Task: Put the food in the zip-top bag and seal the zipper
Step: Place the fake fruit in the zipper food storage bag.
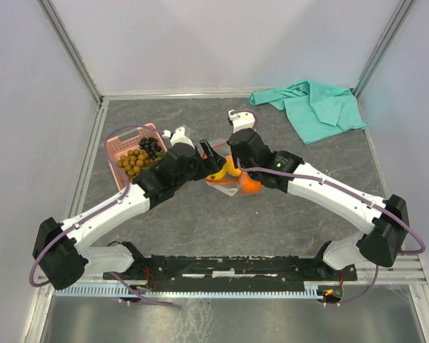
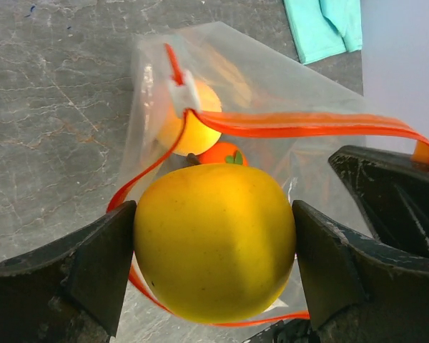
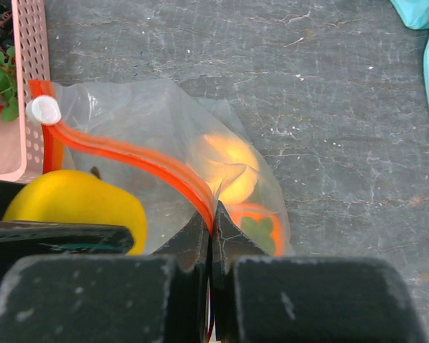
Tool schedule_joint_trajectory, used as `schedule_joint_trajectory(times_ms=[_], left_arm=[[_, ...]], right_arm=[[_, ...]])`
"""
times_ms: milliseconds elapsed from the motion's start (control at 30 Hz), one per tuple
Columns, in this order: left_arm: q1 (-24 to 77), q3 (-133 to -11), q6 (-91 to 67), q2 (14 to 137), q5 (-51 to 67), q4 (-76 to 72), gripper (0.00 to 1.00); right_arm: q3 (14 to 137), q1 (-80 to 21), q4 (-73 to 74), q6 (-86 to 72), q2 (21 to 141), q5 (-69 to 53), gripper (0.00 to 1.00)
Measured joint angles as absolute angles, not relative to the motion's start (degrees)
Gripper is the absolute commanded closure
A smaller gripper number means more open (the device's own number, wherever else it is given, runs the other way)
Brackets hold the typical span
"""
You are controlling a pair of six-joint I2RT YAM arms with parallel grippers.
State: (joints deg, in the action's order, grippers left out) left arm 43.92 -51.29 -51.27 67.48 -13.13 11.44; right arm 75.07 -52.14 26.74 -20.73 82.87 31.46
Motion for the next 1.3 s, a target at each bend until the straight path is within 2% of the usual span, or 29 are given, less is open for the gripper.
schedule_joint_trajectory(times_ms=[100, 267, 600, 1000, 1200, 1300], left_arm=[[44.6, -55.0, -50.9, 70.4, -13.2, 13.9, 0.25], [45.5, -61.4, -50.3, 73.0, -13.6, 19.2, 0.13], [45.5, -64.7, -49.8, 73.0, -13.6, 28.7, 0.00], [45.5, -67.2, -49.4, 72.1, -15.0, 34.9, 0.02], [45.5, -67.6, -49.5, 67.9, -17.9, 39.2, 0.18], [45.5, -66.4, -49.5, 66.8, -17.7, 39.0, 0.30]], right_arm=[[75.1, -52.1, 26.6, -21.5, 82.9, 30.6, 0.98], [74.5, -52.1, 26.5, -22.3, 82.9, 30.5, 0.97], [74.1, -52.1, 26.2, -22.5, 82.9, 30.4, 0.97], [73.8, -52.1, 26.1, -23.6, 82.9, 29.5, 0.97], [73.2, -52.1, 26.1, -24.4, 82.3, 29.1, 0.97], [72.9, -52.1, 26.1, -24.7, 82.0, 28.6, 0.97]])
